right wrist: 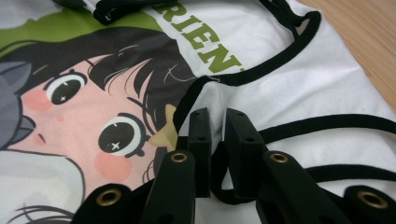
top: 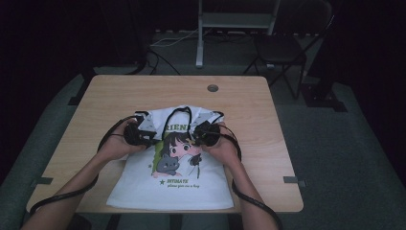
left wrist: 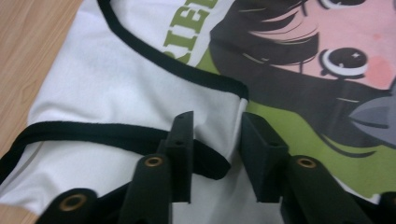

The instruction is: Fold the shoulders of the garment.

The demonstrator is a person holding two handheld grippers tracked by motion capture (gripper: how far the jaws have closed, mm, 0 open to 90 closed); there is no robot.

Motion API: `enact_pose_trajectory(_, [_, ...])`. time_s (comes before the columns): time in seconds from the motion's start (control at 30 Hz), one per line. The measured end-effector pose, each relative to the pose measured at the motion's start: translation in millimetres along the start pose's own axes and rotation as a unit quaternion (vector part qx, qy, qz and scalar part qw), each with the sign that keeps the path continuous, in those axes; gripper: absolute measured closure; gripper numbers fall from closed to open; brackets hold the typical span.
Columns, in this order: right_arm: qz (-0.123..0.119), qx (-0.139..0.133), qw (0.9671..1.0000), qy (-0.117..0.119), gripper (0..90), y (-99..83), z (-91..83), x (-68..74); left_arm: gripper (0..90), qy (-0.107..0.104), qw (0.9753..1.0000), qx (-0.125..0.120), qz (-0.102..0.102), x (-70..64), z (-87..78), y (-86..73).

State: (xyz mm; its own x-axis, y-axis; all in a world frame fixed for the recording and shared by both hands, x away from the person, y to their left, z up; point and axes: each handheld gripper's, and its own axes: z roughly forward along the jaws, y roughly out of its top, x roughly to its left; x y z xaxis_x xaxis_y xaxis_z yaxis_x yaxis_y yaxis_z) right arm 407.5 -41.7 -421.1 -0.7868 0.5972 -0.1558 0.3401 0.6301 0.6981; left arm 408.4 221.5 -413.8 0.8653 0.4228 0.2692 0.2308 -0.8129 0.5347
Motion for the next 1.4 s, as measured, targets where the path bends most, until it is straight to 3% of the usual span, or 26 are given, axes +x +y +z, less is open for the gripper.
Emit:
enact_pose_trajectory(0.1, [0.014, -0.010, 0.9998, 0.003, 82.2, -1.0, -5.6, 0.7, 74.2, 0.002, 0.9999, -0.007, -0.009, 1.3, -3.8, 0.2])
enact_pose_trajectory(0.3, [0.017, -0.023, 0.9995, -0.008, 82.2, -1.0, -20.1, 4.8, 76.9, 0.011, 0.9999, -0.005, -0.003, -3.2, -8.7, 0.4])
enact_pose_trajectory(0.47, [0.006, -0.030, 0.9993, -0.020, 82.0, -4.8, -28.5, 9.9, 78.6, 0.023, 0.9996, -0.015, -0.005, -5.8, -16.8, -1.4])
enact_pose_trajectory(0.7, [-0.008, -0.031, 0.9991, -0.027, 81.0, -9.7, -37.4, 17.0, 78.6, 0.028, 0.9996, -0.010, 0.002, -6.8, -27.2, -11.2])
enact_pose_trajectory(0.9, [-0.035, -0.011, 0.9988, -0.032, 80.6, -17.4, -36.1, 22.8, 78.2, 0.030, 0.9995, -0.006, 0.005, -7.6, -31.0, -17.3])
enact_pose_trajectory(1.0, [-0.048, 0.004, 0.9983, -0.034, 79.1, -24.8, -37.5, 22.7, 76.2, 0.019, 0.9998, -0.009, 0.003, -7.3, -32.2, -22.5])
enact_pose_trajectory(1.07, [-0.056, 0.011, 0.9979, -0.031, 75.9, -28.3, -39.2, 21.7, 72.7, -0.008, 0.9999, -0.014, 0.003, -8.9, -32.3, -24.8])
enact_pose_trajectory(1.17, [-0.076, 0.026, 0.9961, -0.036, 72.9, -30.8, -45.9, 18.8, 68.5, -0.015, 0.9997, -0.015, 0.009, -10.3, -35.2, -26.4])
enact_pose_trajectory(1.27, [-0.078, 0.018, 0.9962, -0.033, 68.9, -31.0, -57.8, 13.9, 63.3, -0.014, 0.9993, -0.034, -0.009, -1.7, -43.5, -28.4])
enact_pose_trajectory(1.37, [-0.029, -0.033, 0.9987, -0.026, 66.7, -25.5, -71.9, 1.6, 58.6, -0.023, 0.9944, -0.084, -0.059, 10.9, -45.6, -25.2])
enact_pose_trajectory(1.4, [-0.016, -0.046, 0.9984, -0.027, 65.8, -22.1, -71.6, -0.8, 58.1, -0.026, 0.9934, -0.088, -0.069, 13.0, -43.2, -22.2])
